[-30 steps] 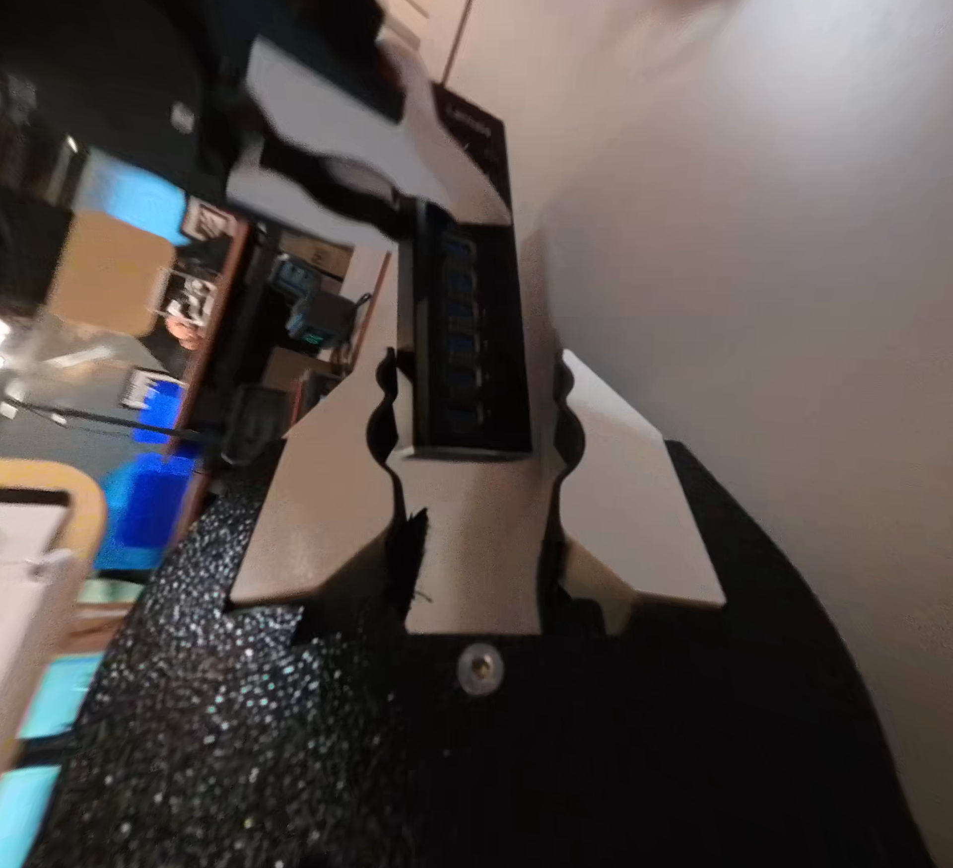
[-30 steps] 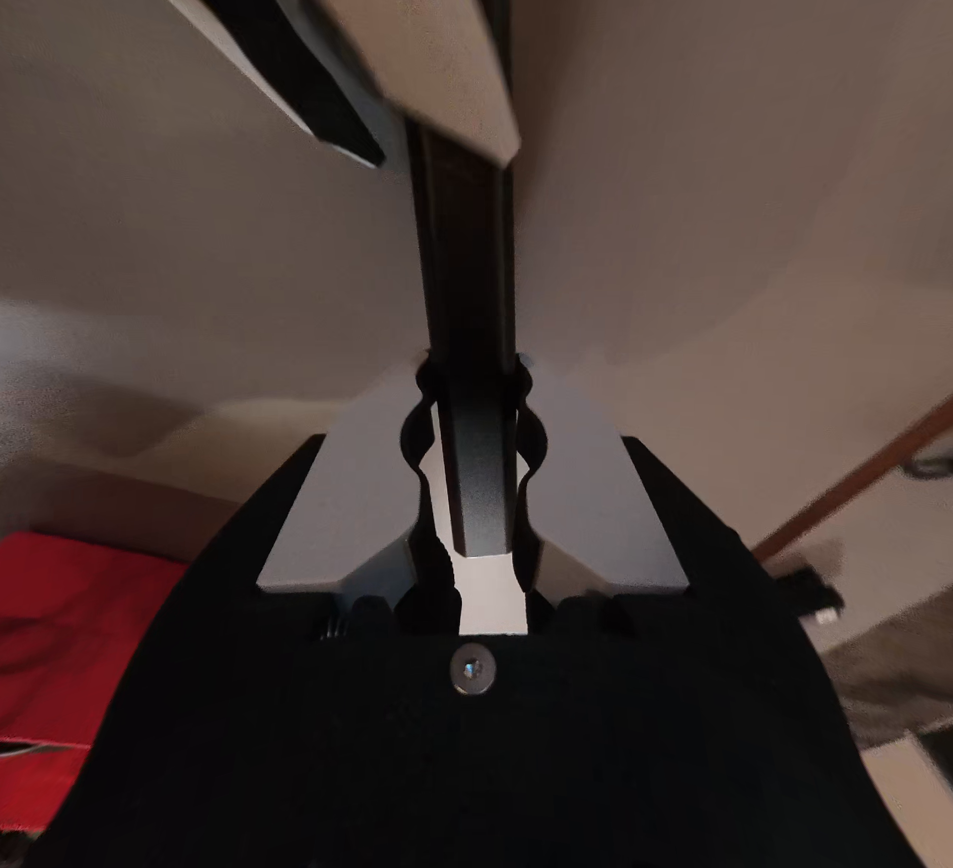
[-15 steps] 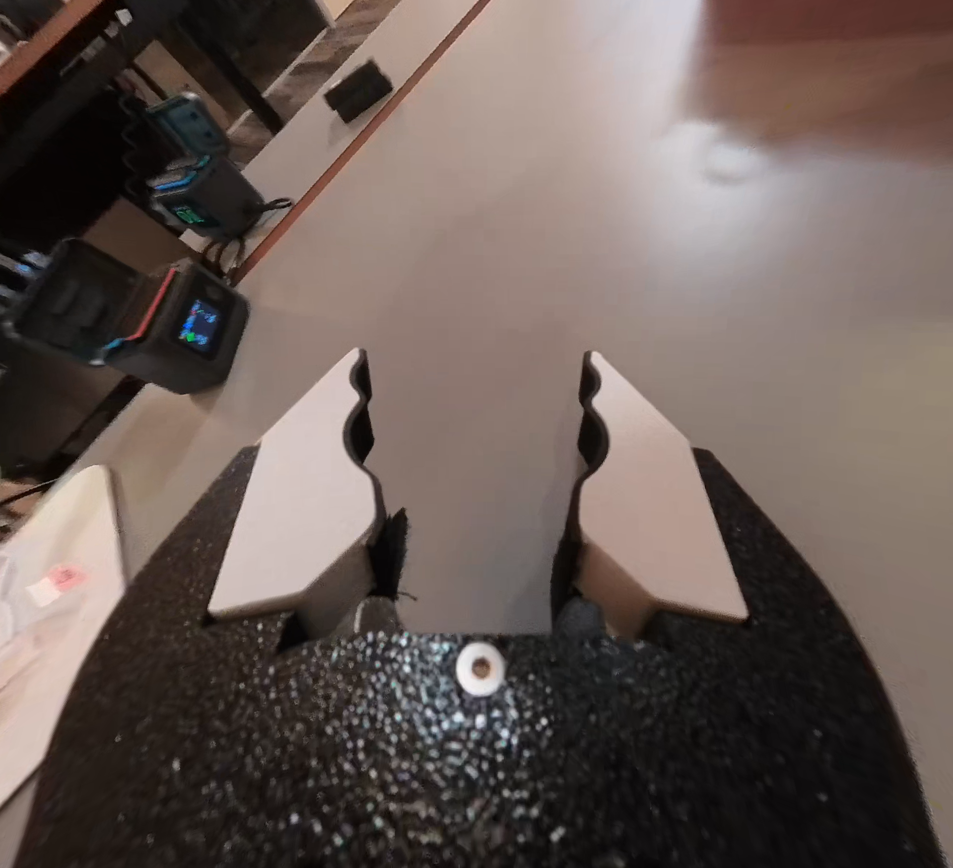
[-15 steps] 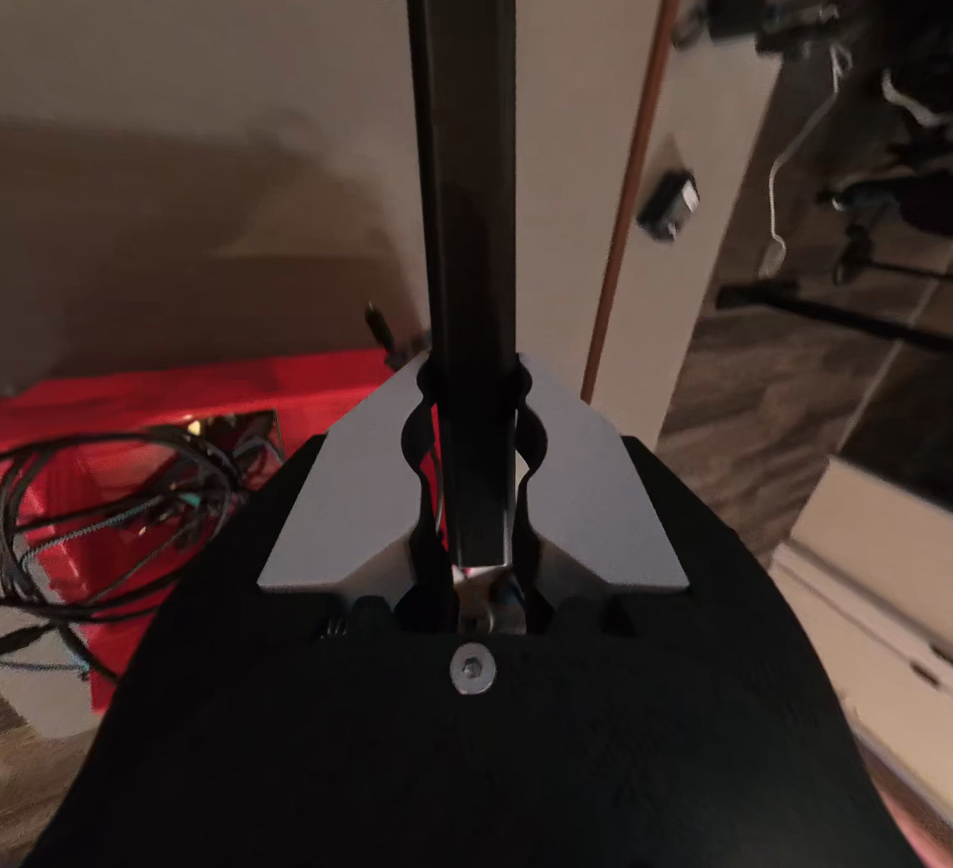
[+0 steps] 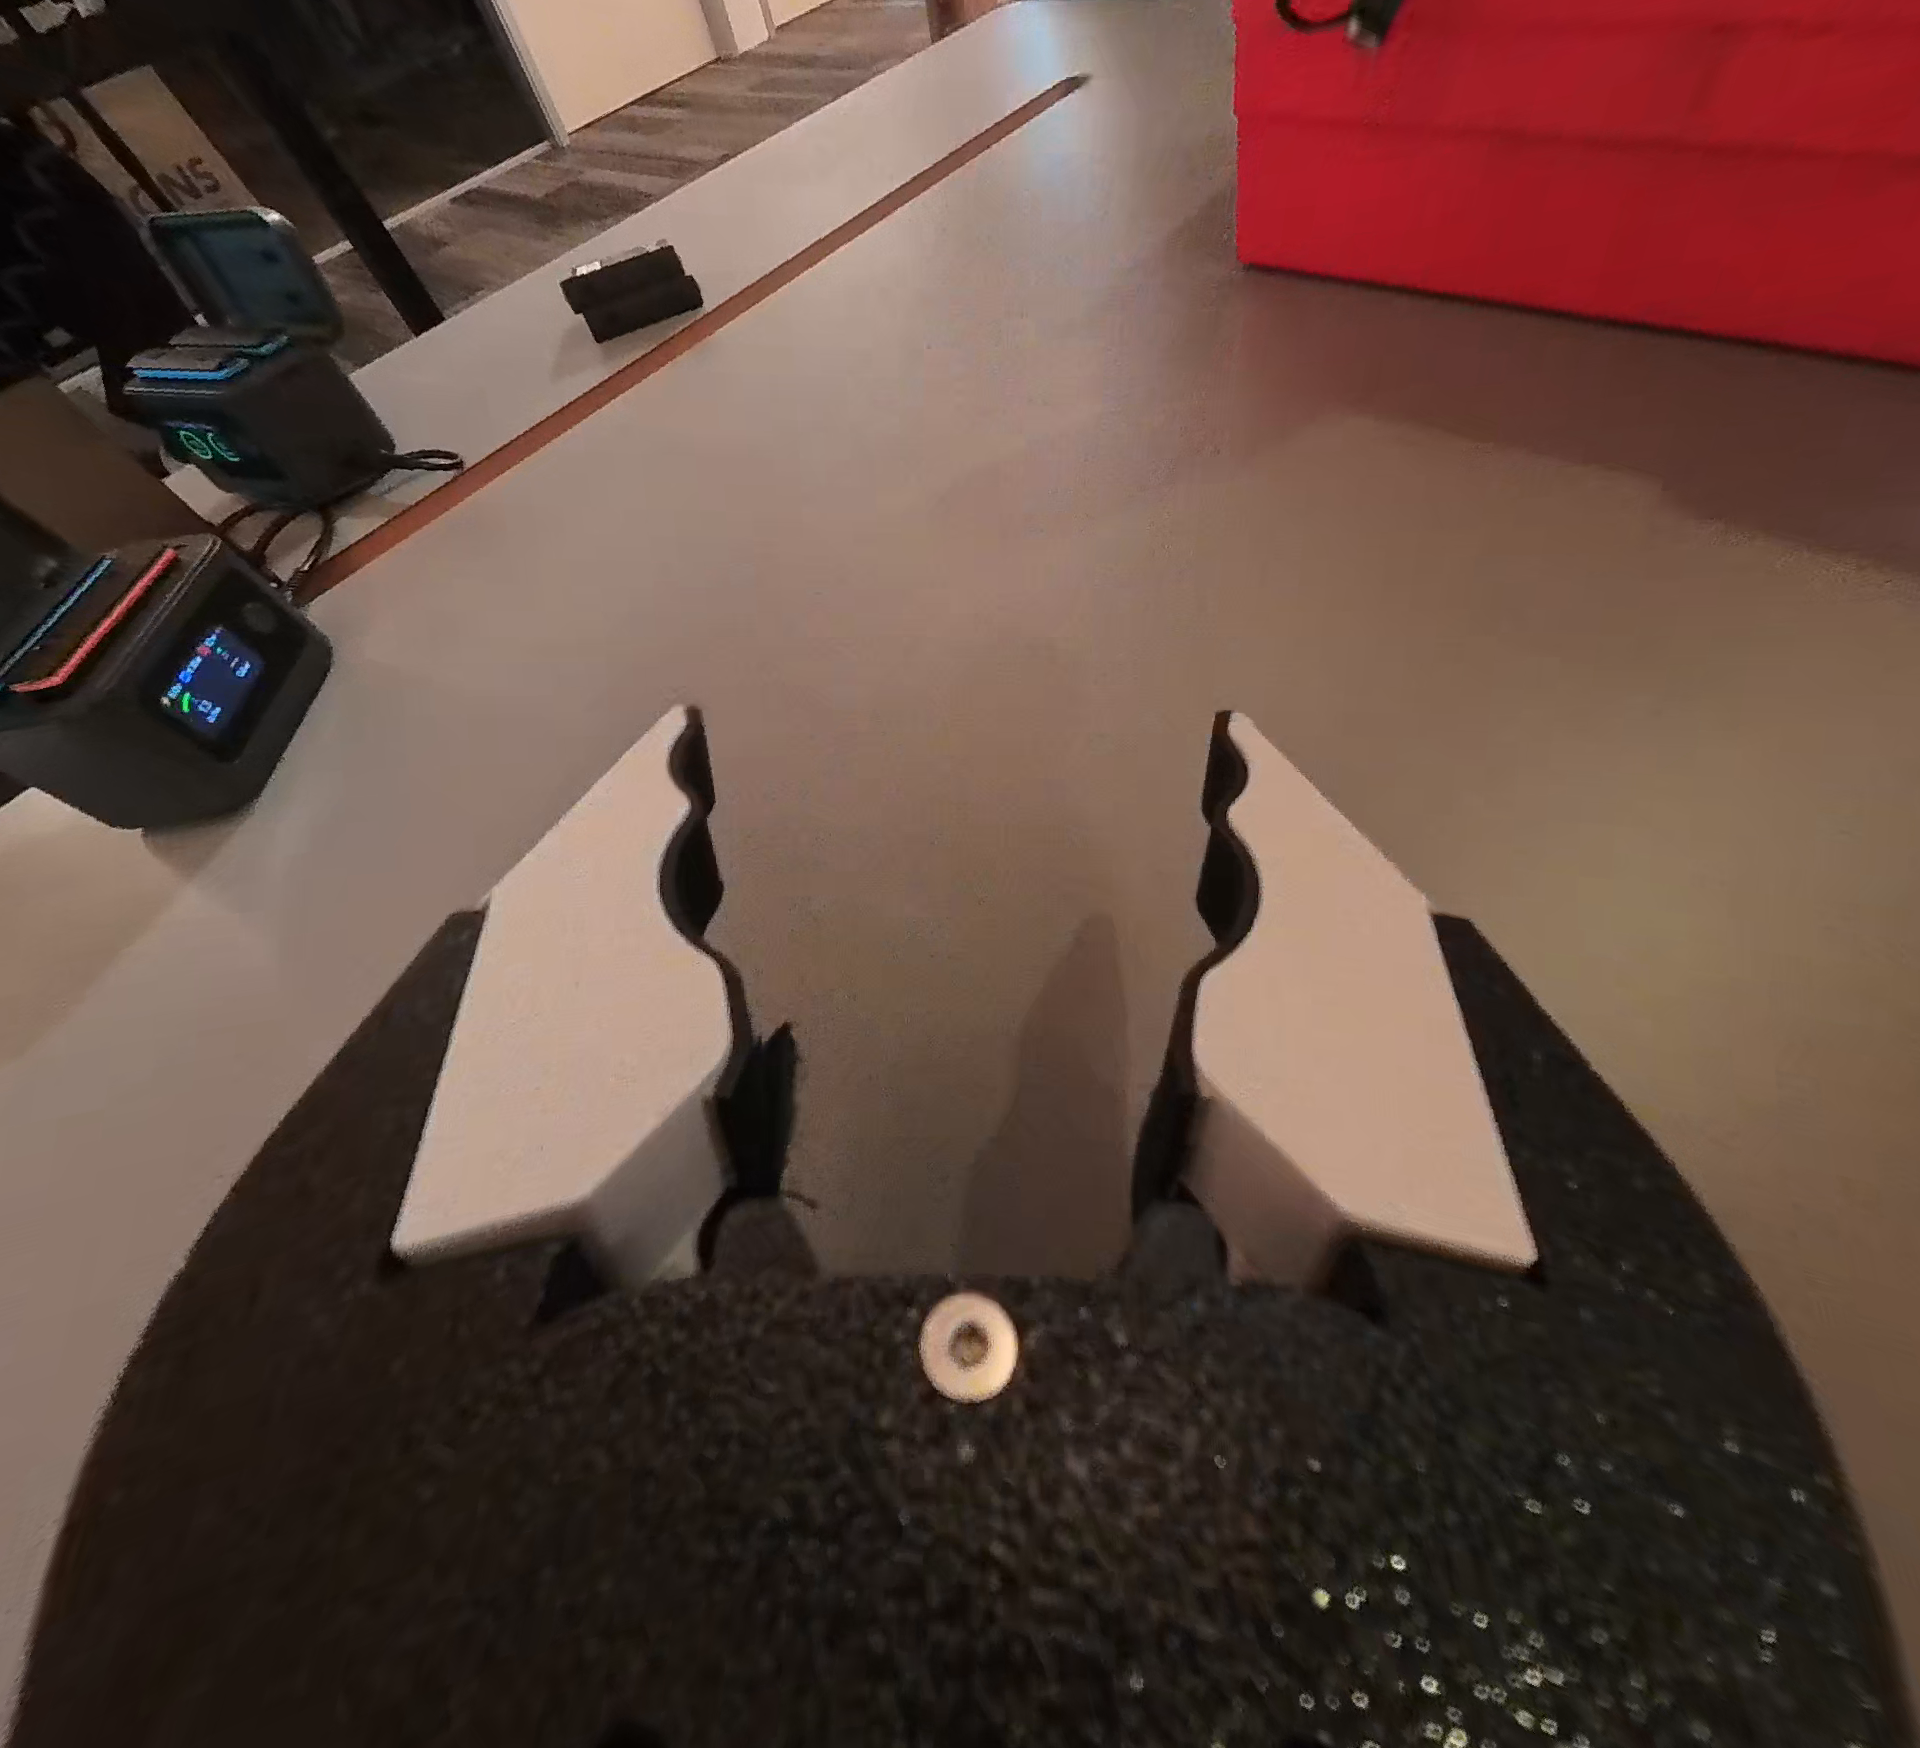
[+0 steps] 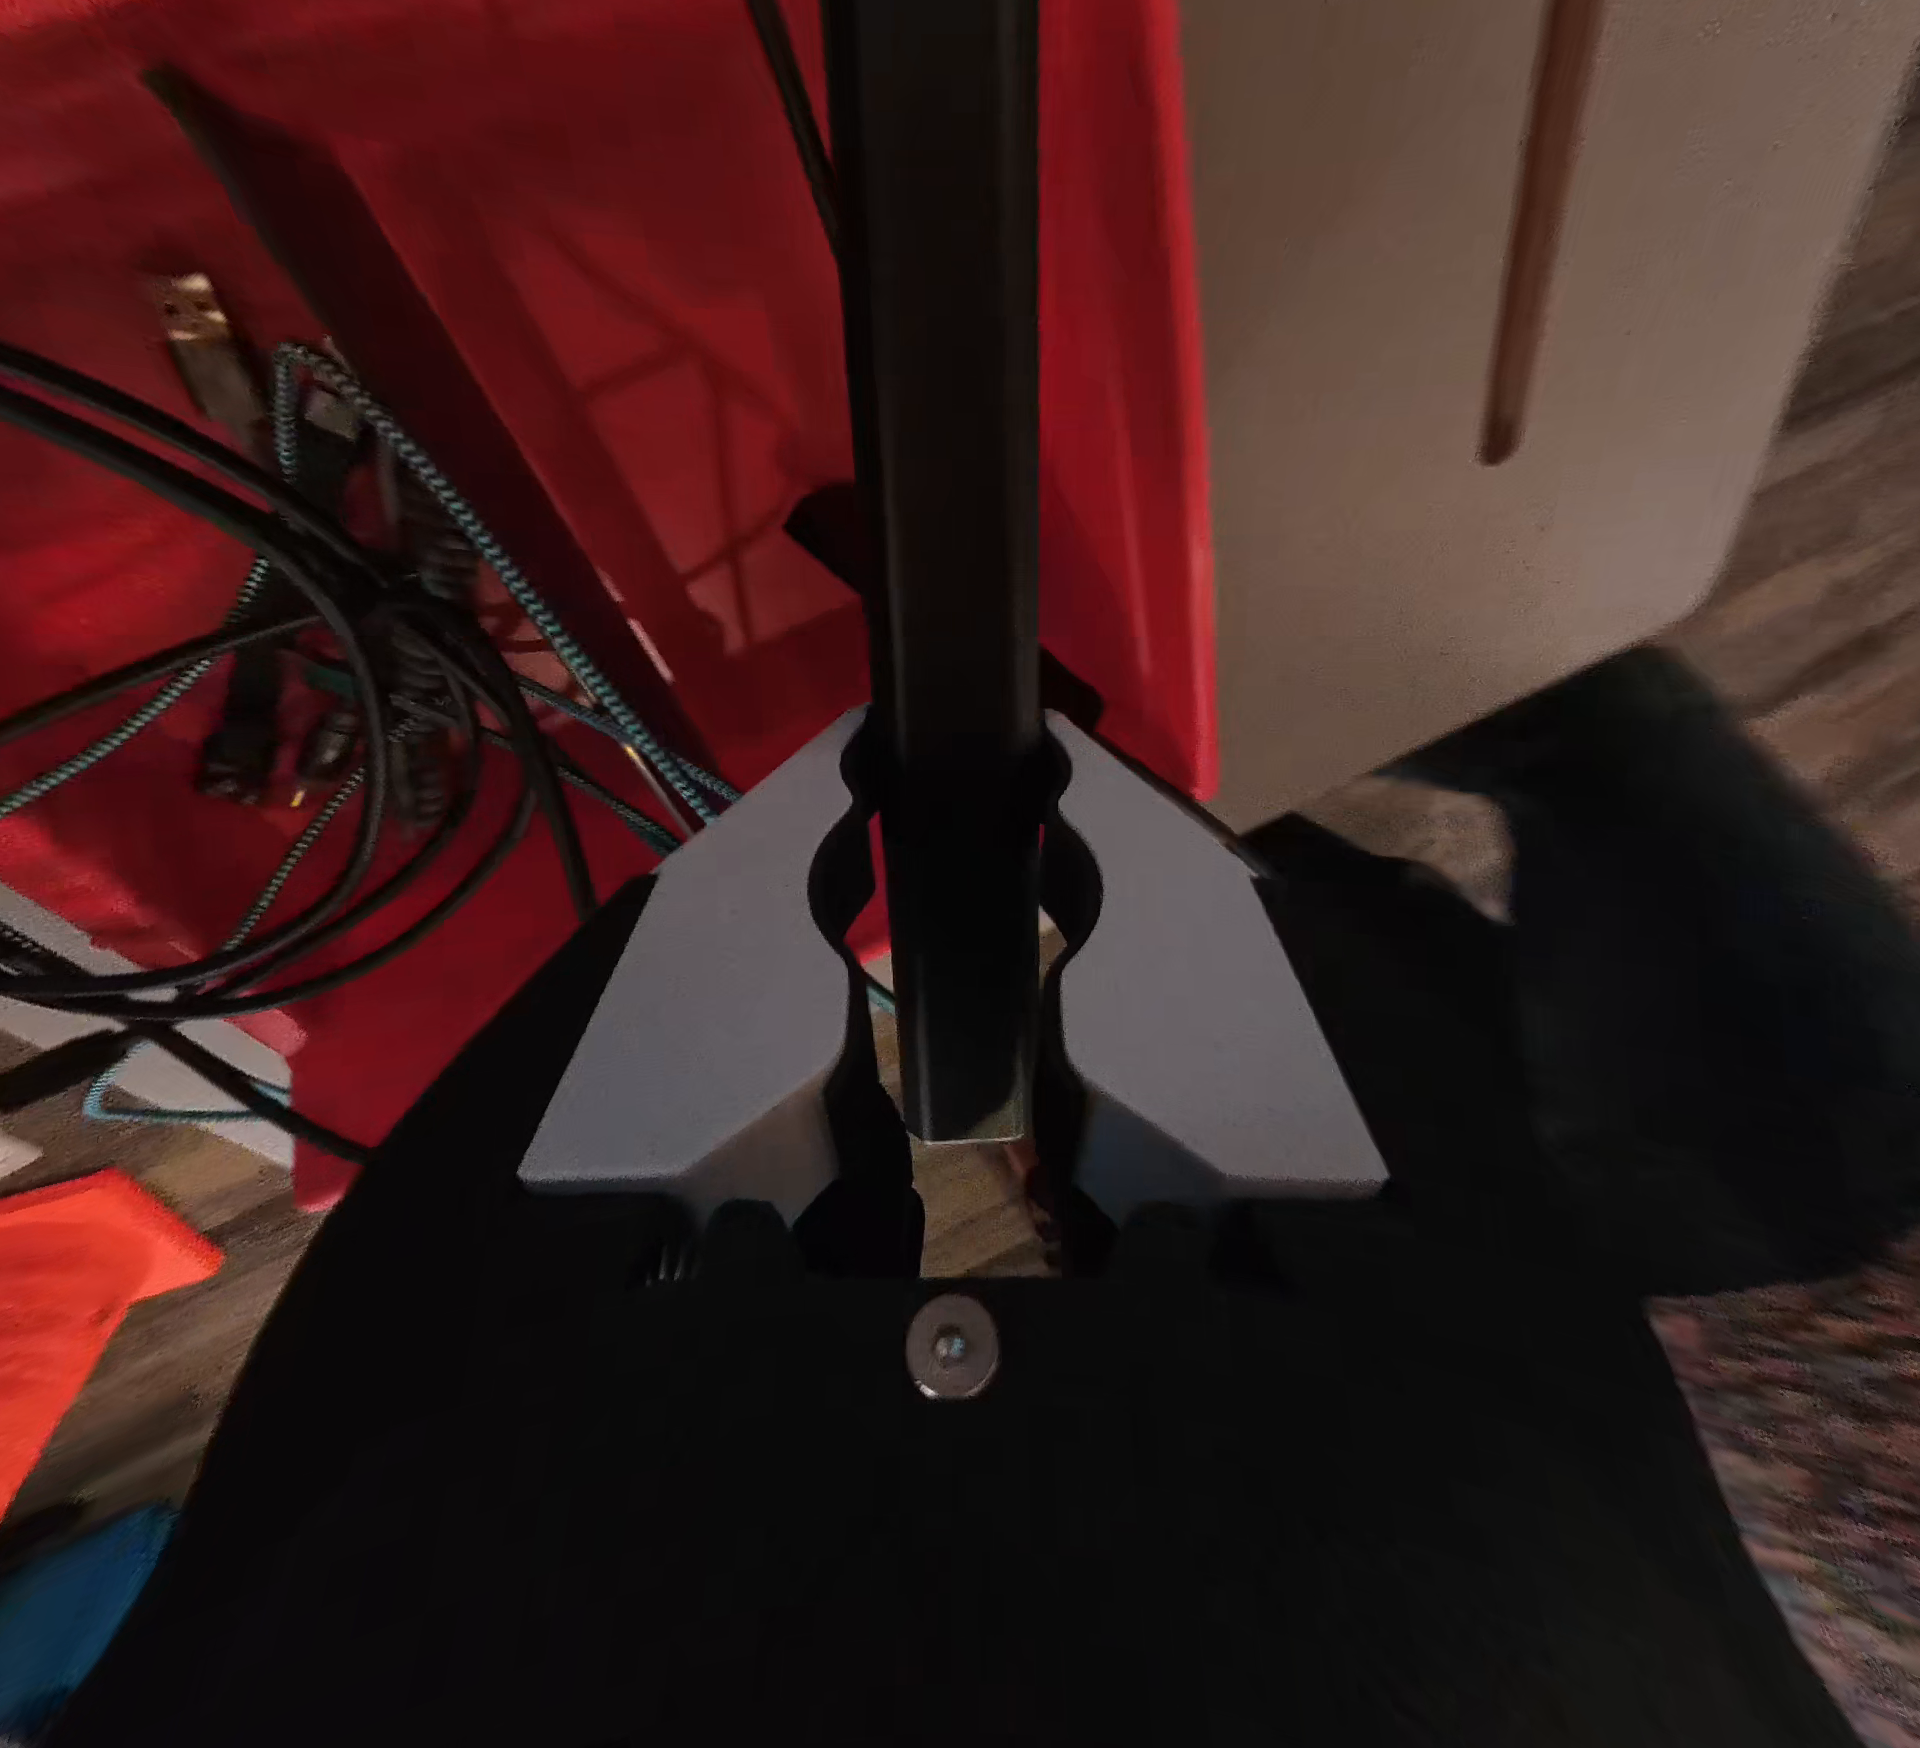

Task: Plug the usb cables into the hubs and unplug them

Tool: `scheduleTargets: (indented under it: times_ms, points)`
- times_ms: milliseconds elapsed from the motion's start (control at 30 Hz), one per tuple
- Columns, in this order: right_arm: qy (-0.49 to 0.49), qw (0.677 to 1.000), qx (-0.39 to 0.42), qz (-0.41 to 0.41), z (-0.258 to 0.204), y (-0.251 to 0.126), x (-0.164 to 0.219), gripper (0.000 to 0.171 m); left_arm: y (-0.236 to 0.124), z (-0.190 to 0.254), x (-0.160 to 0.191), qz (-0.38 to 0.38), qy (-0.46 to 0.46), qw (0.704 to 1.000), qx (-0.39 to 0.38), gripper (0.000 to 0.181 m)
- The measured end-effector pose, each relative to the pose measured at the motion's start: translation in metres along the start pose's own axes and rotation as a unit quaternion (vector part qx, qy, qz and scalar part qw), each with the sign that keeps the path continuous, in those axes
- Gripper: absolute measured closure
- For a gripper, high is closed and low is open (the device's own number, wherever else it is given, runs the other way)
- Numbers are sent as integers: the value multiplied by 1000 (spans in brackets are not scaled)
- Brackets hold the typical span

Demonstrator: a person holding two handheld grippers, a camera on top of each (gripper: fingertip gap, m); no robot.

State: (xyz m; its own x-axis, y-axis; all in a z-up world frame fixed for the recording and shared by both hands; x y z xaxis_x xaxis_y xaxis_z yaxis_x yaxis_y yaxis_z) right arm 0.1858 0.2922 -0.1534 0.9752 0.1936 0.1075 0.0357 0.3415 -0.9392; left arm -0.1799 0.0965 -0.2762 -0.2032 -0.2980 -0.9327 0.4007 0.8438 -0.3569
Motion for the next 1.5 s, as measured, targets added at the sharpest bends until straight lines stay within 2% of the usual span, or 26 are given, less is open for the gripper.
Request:
scheduleTargets:
  times_ms: [400, 533, 800, 900, 1000, 1133, 1300, 1367, 1500]
  points:
    - [-3, 996, -75, -43, -16, 75, -14, 146, 5, 2, 4, -25, 27, 999, -8, 87]
    - [26, 996, -73, -34, -13, 82, -18, 144, 3, -2, -1, -9, 15, 999, -28, 70]
    - [94, 993, -56, -47, -7, 68, -6, 99, 6, -3, 3, -28, 9, 999, -33, 66]
    - [120, 992, -7, -35, -1, 50, -1, 87, 7, -3, 4, -37, 14, 999, -37, 66]
    - [161, 985, 67, 17, 8, 19, 1, 77, 7, -3, 5, -39, 14, 998, -38, 65]
    - [203, 949, 201, 131, 5, -38, 0, 67, 7, -3, 6, -41, 12, 998, -39, 64]
    - [256, 852, 336, 308, -48, -99, -5, 56, 5, -7, 6, -35, 8, 998, -56, 59]
    - [288, 813, 380, 333, -74, -110, 3, 51, 2, -9, 4, -24, 5, 998, -62, 60]
    - [359, 764, 398, 358, -123, -113, 28, 50, -3, -11, 1, -6, -6, 998, -67, 60]
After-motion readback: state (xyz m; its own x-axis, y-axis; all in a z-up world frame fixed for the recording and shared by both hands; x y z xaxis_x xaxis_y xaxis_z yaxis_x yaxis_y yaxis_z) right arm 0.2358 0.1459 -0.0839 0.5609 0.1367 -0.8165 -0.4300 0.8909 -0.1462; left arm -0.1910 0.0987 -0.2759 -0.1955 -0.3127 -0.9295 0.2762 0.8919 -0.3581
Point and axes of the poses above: each gripper's, where its closed fingertips meet, y out along the fingers, x out of its underside, z = x × y across the jaws, the point moved 7 cm from there along -y, back along the fingers, and after that the axes turned 7 degrees about -y, right-handed, at the moved point
